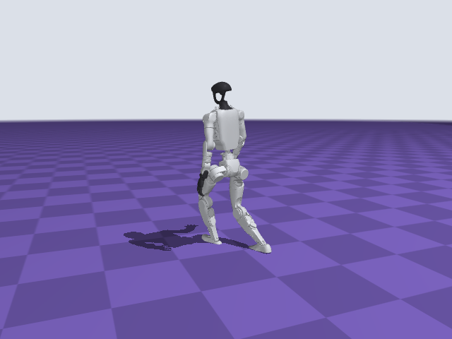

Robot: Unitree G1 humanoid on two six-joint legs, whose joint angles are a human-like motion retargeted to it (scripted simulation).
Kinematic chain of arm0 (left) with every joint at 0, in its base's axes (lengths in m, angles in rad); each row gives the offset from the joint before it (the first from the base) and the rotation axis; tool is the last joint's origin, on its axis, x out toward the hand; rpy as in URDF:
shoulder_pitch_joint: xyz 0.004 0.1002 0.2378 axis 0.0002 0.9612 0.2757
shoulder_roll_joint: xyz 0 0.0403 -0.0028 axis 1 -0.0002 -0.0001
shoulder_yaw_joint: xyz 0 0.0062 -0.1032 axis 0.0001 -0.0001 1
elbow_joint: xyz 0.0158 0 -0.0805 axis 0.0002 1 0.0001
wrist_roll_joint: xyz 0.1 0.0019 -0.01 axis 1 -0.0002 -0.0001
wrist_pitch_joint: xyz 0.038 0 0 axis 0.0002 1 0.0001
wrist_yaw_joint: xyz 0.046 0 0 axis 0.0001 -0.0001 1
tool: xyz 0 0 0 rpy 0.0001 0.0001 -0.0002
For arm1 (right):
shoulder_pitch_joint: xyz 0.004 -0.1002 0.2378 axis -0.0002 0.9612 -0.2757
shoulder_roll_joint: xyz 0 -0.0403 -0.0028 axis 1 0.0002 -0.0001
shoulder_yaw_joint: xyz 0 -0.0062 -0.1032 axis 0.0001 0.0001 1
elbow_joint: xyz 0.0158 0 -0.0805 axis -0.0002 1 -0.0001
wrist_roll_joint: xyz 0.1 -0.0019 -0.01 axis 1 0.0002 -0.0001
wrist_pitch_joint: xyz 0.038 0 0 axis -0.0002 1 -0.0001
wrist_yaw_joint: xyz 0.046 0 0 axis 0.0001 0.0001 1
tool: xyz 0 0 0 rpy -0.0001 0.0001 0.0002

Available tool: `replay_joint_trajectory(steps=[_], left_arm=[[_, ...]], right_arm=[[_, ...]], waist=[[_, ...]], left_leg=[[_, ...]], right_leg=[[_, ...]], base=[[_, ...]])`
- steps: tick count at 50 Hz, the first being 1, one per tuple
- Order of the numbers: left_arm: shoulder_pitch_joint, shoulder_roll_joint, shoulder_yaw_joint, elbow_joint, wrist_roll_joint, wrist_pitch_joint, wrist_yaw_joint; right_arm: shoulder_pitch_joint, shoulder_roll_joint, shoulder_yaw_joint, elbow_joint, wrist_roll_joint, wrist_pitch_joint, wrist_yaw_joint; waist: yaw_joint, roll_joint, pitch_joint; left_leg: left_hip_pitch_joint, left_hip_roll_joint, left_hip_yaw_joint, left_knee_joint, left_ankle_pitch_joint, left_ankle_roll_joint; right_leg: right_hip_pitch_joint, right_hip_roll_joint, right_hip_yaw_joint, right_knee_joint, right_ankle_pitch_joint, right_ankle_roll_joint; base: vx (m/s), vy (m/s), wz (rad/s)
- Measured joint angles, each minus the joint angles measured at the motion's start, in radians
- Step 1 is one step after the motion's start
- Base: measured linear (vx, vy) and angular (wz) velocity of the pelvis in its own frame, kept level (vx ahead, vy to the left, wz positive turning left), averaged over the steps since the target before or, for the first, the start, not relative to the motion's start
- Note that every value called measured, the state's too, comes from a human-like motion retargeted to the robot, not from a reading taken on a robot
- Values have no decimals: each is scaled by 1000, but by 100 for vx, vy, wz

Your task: Walk

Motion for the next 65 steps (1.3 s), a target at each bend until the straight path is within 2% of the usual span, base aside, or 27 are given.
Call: replay_joint_trajectory(steps=[2,3,5,7,8,10,12,15,18,23,27,30,32,34,37,40,42,45,51,55,57,58,61,63,65], left_arm=[[9,-3,3,16,3,5,-3],[6,2,4,24,7,7,-8],[-4,4,1,27,19,10,-11],[-30,6,-10,18,35,11,-8],[-50,9,-19,12,44,11,-6],[-98,14,-40,-2,62,12,2],[-155,20,-60,-22,72,11,16],[-249,30,-82,-62,71,8,41],[-347,49,-94,-116,52,-8,64],[-476,82,-118,-208,42,-51,88],[-498,84,-129,-254,49,-67,96],[-460,77,-141,-263,53,-71,95],[-417,69,-146,-264,59,-66,89],[-372,54,-146,-261,73,-51,80],[-308,32,-149,-237,101,-27,69],[-245,15,-142,-199,119,-8,63],[-199,7,-125,-168,119,0,63],[-128,-4,-91,-117,108,4,63],[-3,-13,-18,-30,57,-2,61],[51,-18,8,0,43,-1,62],[61,-19,11,11,46,2,60],[60,-13,15,15,48,4,58],[36,-13,10,6,60,6,55],[-6,-7,3,-8,68,6,56],[-62,-2,-8,-26,74,7,65]], right_arm=[[11,7,0,-5,7,1,17],[17,14,0,-7,16,2,32],[36,30,5,-7,30,-1,58],[52,45,14,-3,31,-7,85],[59,52,18,0,26,-10,97],[74,62,25,6,11,-17,113],[95,66,31,12,-1,-24,119],[133,60,31,19,-10,-30,112],[170,50,15,39,-9,-23,102],[213,33,-13,92,-1,-12,91],[235,15,-19,126,6,-16,92],[248,8,-17,138,18,-21,76],[242,-1,-19,138,28,-24,60],[222,-14,-21,128,38,-23,42],[184,-19,-23,103,35,-17,13],[131,-15,-25,83,29,-9,-10],[96,-11,-29,70,30,-3,-19],[44,-8,-32,46,38,1,-27],[-40,-8,-23,-16,16,-11,-17],[-38,-5,-9,-48,-4,-15,-1],[-17,5,1,-55,-8,-14,18],[-4,15,6,-57,-6,-14,35],[39,42,28,-42,-4,-18,79],[58,59,41,-23,-13,-20,114],[76,70,53,0,-29,-24,143]], waist=[[-14,-45,-11],[-29,-89,-11],[-56,-143,-13],[-79,-169,-16],[-90,-174,-17],[-109,-170,-16],[-127,-150,-13],[-148,-104,-8],[-156,-50,-7],[-133,43,-49],[-130,66,-73],[-118,96,-72],[-102,141,-62],[-71,213,-50],[-31,227,-54],[6,198,-57],[27,171,-52],[47,131,-40],[46,42,-40],[40,-3,-50],[20,-47,-55],[-1,-91,-51],[-48,-146,-50],[-77,-166,-51],[-100,-162,-49]], left_leg=[[24,-56,23,24,27,31],[62,-109,44,-7,43,50],[113,-183,70,-36,45,82],[167,-228,76,-74,29,102],[200,-242,73,-100,19,107],[278,-258,57,-154,-5,110],[365,-258,33,-209,-32,102],[488,-243,-8,-276,-77,86],[579,-204,-44,-308,-124,68],[621,-100,-67,-283,-206,45],[636,-67,-89,-159,-249,28],[626,-3,-95,78,-259,-4],[593,86,-100,284,-199,-37],[519,216,-114,504,-107,-68],[364,313,-112,736,-19,-41],[193,334,-109,825,-52,21],[100,311,-98,780,-92,48],[-1,249,-77,603,-125,52],[-57,55,-57,38,-79,-5],[-64,-23,-48,18,-41,3],[-32,-80,-25,37,-20,29],[12,-132,-4,6,-6,47],[83,-215,17,-6,-23,86],[151,-252,15,-56,-40,103],[228,-263,-2,-101,-68,110]], right_leg=[[11,-65,10,110,51,48],[12,-125,19,184,103,85],[-26,-218,28,362,260,143],[-111,-291,36,530,388,152],[-158,-322,38,597,410,138],[-254,-370,37,691,384,92],[-347,-394,24,708,307,42],[-462,-391,-23,603,204,-4],[-531,-323,-75,352,181,9],[-573,-102,-78,-161,243,77],[-569,-40,-51,-179,274,74],[-549,16,-56,-49,274,46],[-502,77,-88,-25,263,12],[-433,166,-134,-83,266,-32],[-377,214,-135,-125,235,-70],[-315,222,-108,-176,203,-75],[-269,213,-89,-197,181,-66],[-194,188,-67,-215,148,-46],[-86,76,-46,-186,79,-11],[-69,3,-36,-11,52,28],[-61,-63,-25,109,98,71],[-58,-123,-12,187,142,104],[-129,-235,1,447,344,154],[-217,-300,15,592,418,141],[-310,-342,18,686,399,94]], base=[[5,6,36],[4,7,53],[0,7,40],[-1,7,2],[1,7,-17],[1,7,-27],[2,6,-30],[2,2,-16],[1,-1,-7],[0,-4,-36],[0,-6,-11],[2,-8,-28],[1,-9,-51],[-2,-9,-64],[-2,-7,-36],[0,-2,-6],[0,0,0],[0,0,0],[0,3,2],[0,0,0],[4,5,38],[3,5,53],[0,5,25],[0,7,-15],[1,6,-36]])
